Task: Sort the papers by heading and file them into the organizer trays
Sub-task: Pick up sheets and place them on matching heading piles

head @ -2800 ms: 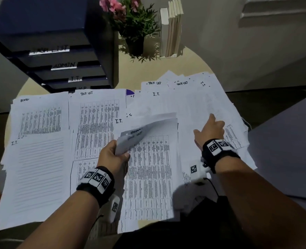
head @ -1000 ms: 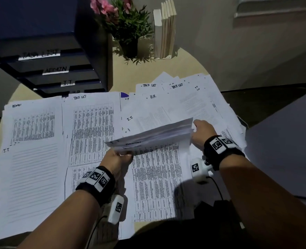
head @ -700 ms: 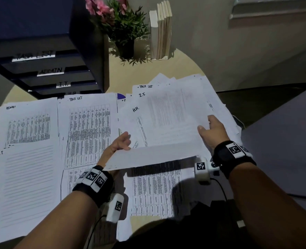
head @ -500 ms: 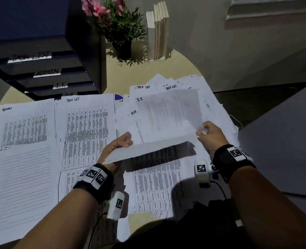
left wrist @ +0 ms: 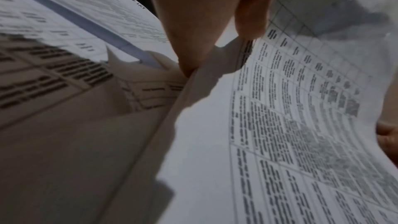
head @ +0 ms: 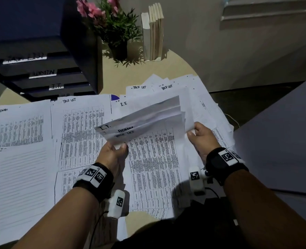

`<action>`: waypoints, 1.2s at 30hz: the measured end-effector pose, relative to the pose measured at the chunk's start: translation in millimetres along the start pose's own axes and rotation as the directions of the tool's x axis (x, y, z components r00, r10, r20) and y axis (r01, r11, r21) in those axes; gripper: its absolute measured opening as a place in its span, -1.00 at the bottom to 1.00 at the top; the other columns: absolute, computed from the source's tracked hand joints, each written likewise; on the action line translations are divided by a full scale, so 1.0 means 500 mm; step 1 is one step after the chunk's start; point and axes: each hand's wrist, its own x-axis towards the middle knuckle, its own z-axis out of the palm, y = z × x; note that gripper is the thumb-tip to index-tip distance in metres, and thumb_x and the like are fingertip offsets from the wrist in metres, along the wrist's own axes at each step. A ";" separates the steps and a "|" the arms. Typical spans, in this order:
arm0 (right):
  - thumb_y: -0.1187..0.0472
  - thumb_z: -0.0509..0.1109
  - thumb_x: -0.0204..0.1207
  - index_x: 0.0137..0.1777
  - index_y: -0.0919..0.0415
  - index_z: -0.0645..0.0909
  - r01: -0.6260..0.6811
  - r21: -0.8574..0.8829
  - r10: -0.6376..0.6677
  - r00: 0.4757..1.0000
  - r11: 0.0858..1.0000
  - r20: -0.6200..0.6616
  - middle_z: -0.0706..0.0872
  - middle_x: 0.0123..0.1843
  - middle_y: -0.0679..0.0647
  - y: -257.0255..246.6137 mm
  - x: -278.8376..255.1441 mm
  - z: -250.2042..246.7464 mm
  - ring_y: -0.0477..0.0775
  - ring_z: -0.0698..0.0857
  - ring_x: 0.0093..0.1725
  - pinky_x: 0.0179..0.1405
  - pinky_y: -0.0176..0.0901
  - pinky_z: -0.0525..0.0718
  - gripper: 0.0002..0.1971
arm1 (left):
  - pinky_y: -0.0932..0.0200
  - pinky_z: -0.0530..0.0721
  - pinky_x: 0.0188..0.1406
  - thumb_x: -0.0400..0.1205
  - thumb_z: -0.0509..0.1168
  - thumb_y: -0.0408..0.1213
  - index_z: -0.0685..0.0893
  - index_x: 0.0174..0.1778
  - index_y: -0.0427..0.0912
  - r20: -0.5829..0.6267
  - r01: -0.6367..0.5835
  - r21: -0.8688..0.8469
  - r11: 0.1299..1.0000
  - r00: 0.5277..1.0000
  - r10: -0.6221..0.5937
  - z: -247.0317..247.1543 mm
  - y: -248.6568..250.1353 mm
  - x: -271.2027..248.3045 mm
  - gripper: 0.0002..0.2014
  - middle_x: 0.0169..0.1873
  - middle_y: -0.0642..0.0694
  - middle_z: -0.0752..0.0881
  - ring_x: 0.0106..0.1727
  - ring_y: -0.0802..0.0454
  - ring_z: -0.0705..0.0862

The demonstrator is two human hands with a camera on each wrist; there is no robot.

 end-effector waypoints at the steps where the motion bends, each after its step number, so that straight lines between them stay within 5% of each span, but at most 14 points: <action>1: 0.41 0.32 0.62 0.01 0.04 0.71 -0.028 0.069 0.025 0.999 0.997 0.045 0.80 0.14 0.18 -0.003 -0.007 0.007 0.27 0.76 0.20 0.33 0.33 0.64 -0.75 | 0.33 0.46 -0.66 0.69 0.25 -0.55 0.58 0.18 -0.48 0.006 -0.019 0.024 1.000 1.000 0.019 0.003 0.000 -0.007 -0.83 -0.63 -0.04 0.57 -0.65 0.06 0.45; 2: 0.43 0.33 0.62 0.01 0.05 0.72 -0.063 0.120 0.051 0.994 0.991 0.097 0.80 0.16 0.20 0.004 -0.007 0.012 0.28 0.76 0.21 0.33 0.33 0.64 -0.74 | 0.28 0.51 -0.58 0.68 0.24 -0.57 0.58 0.07 -0.46 -0.003 -0.031 0.038 0.999 1.000 0.031 0.005 0.001 -0.014 -0.92 -0.65 0.02 0.57 -0.59 0.03 0.45; 4: 0.34 0.36 0.63 0.01 0.04 0.75 -0.107 0.118 0.087 0.983 0.987 0.163 0.82 0.11 0.22 0.009 -0.010 0.023 0.22 0.77 0.17 0.33 0.31 0.64 -0.80 | 0.08 0.63 -0.03 0.68 0.24 -0.60 0.57 -0.03 -0.28 -0.047 -0.053 0.050 0.997 0.997 0.055 0.009 0.007 -0.022 -0.87 -0.50 0.04 0.68 -0.35 -0.09 0.54; 6: 0.17 0.36 0.60 -0.04 0.04 0.74 -0.013 -0.159 0.024 0.997 0.987 0.070 0.78 0.03 0.25 0.006 -0.005 0.023 0.15 0.72 0.07 0.32 0.28 0.63 -0.88 | -0.14 0.52 0.37 0.66 0.32 -0.51 0.56 0.12 -0.14 -0.042 -0.099 0.175 0.979 0.993 0.108 -0.001 0.007 -0.018 -0.78 -0.14 -0.03 0.75 -0.01 -0.16 0.67; 9: 0.11 0.39 0.60 0.31 0.08 0.63 -0.037 -0.711 -0.083 0.988 0.702 -0.134 0.54 0.32 0.19 -0.005 0.008 0.013 0.25 0.52 0.29 0.36 0.07 0.51 -0.71 | -0.15 0.61 0.29 0.59 0.46 -0.34 0.44 0.36 -0.10 -0.125 -0.051 0.367 0.929 0.987 0.103 -0.027 0.001 -0.005 -0.53 0.05 -0.03 0.69 0.14 -0.14 0.68; 11: 0.03 0.47 0.55 0.55 0.03 0.38 -0.096 -0.794 -0.040 0.988 0.600 -0.149 0.35 0.46 0.18 -0.015 0.005 0.020 0.31 0.41 0.40 0.40 0.11 0.47 -0.41 | -0.17 0.64 0.26 0.56 0.49 -0.26 0.46 0.40 -0.14 -0.159 -0.013 0.434 0.901 0.983 0.091 -0.036 -0.003 0.003 -0.48 0.07 -0.07 0.70 0.13 -0.15 0.69; 14: 0.12 0.51 0.54 0.66 0.05 0.16 -0.159 -0.746 0.087 0.987 0.647 -0.135 0.31 0.51 0.22 -0.009 0.011 0.042 0.33 0.52 0.39 0.35 0.11 0.57 -0.22 | -0.22 0.73 0.12 0.50 0.49 -0.34 0.60 0.16 -0.18 -0.137 0.025 0.505 0.863 0.989 0.052 -0.041 -0.004 0.009 -0.66 -0.06 -0.17 0.76 0.01 -0.22 0.74; 18: 0.12 0.42 0.59 0.55 0.17 0.30 -0.174 -0.797 0.113 0.985 0.579 -0.134 0.58 0.40 0.23 -0.010 0.017 0.048 0.32 0.58 0.36 0.30 0.11 0.60 -0.42 | -0.12 0.75 0.00 0.49 0.46 -0.44 0.57 0.04 -0.19 -0.066 -0.027 0.629 0.777 0.994 0.087 -0.043 -0.002 0.000 -0.73 -0.11 -0.19 0.73 -0.07 -0.19 0.73; 20: 0.15 0.35 0.63 0.51 0.25 0.40 -0.120 -0.824 0.077 0.993 0.554 -0.092 0.58 0.41 0.25 -0.014 0.017 0.045 0.32 0.55 0.39 0.33 0.07 0.56 -0.51 | -0.11 0.72 0.04 0.54 0.47 -0.35 0.57 0.06 -0.23 -0.040 -0.069 0.681 0.729 0.991 0.131 -0.044 -0.001 -0.005 -0.75 -0.08 -0.19 0.73 -0.04 -0.18 0.72; 22: 0.22 0.32 0.66 0.47 0.31 0.47 -0.059 -0.773 0.001 0.997 0.632 -0.075 0.58 0.39 0.29 -0.022 0.015 0.039 0.31 0.57 0.37 0.28 -0.02 0.54 -0.59 | -0.14 0.72 0.07 0.59 0.44 -0.30 0.57 0.05 -0.22 -0.039 -0.084 0.674 0.734 0.988 0.148 -0.047 0.001 -0.009 -0.79 -0.09 -0.18 0.73 -0.04 -0.19 0.71; 26: 0.32 0.25 0.65 0.02 0.24 0.54 0.041 -0.726 -0.234 0.958 0.686 -0.167 0.67 -0.01 0.19 -0.059 -0.004 0.026 0.27 0.66 -0.08 -0.15 -0.02 0.65 -0.95 | -0.10 0.71 -0.02 0.68 0.30 -0.31 0.52 0.07 -0.15 -0.086 -0.137 0.626 0.768 0.966 0.243 -0.057 0.024 -0.026 -0.90 -0.14 -0.15 0.69 -0.09 -0.17 0.70; 30: 0.27 0.21 0.71 -0.04 0.20 0.51 0.206 -0.711 -0.440 0.883 0.673 -0.160 0.62 -0.10 0.11 -0.110 -0.025 0.029 0.21 0.60 -0.19 -0.28 0.04 0.63 -0.90 | 0.18 0.61 -0.38 0.71 0.24 -0.35 0.48 0.11 -0.14 -0.249 -0.172 0.578 0.798 0.893 0.374 -0.088 0.061 -0.051 -0.89 -0.22 -0.10 0.63 -0.27 -0.01 0.64; 36: 0.37 0.28 0.64 0.05 0.25 0.63 0.476 -0.634 -0.648 0.760 0.609 -0.053 0.67 0.04 0.14 -0.195 -0.056 0.083 0.11 0.57 -0.09 -0.20 -0.13 0.38 -0.89 | 0.19 0.46 -0.37 0.71 0.24 -0.29 0.50 0.12 -0.17 -0.511 -0.129 0.532 0.837 0.739 0.439 -0.210 0.075 -0.095 -0.90 -0.21 -0.14 0.60 -0.29 -0.06 0.58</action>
